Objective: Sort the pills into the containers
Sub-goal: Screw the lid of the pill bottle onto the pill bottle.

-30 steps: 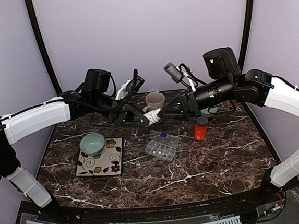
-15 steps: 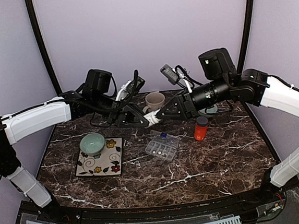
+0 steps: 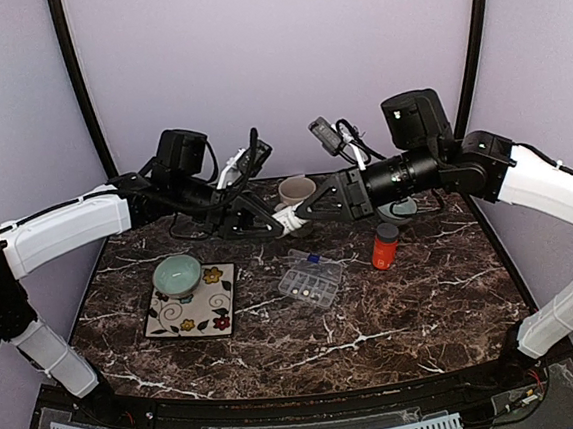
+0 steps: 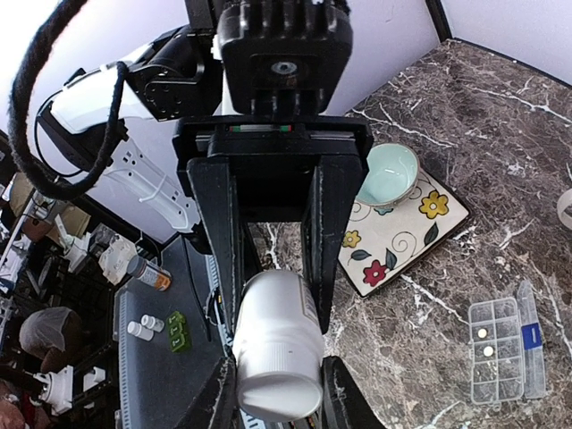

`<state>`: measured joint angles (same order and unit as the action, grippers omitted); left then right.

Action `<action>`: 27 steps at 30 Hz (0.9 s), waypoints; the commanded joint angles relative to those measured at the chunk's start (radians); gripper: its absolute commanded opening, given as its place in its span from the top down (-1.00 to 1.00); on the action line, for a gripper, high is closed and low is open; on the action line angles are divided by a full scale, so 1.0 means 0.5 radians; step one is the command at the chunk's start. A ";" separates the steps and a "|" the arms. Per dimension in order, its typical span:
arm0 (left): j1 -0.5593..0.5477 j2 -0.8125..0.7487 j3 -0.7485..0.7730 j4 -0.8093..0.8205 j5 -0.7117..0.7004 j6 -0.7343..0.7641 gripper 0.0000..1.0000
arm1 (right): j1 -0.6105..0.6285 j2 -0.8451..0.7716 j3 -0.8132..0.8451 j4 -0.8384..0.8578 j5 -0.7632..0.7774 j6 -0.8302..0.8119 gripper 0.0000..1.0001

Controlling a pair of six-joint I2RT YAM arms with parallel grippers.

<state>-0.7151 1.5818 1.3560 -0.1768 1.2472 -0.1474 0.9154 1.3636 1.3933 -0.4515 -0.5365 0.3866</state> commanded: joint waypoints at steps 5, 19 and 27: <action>-0.033 -0.176 0.001 0.223 -0.348 0.070 1.00 | 0.022 0.062 -0.008 0.187 0.029 0.365 0.84; -0.361 -0.412 -0.067 0.178 -1.477 0.660 1.00 | 0.022 0.172 0.082 0.076 0.072 0.766 0.96; -0.502 -0.588 -0.262 0.444 -1.987 0.827 1.00 | 0.024 0.198 0.107 -0.012 0.144 0.857 0.99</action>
<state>-0.9108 1.3464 1.2457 -0.2047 0.3958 0.2008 0.8986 1.4193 1.4395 -0.4583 -0.4706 0.7738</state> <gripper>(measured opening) 0.331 0.245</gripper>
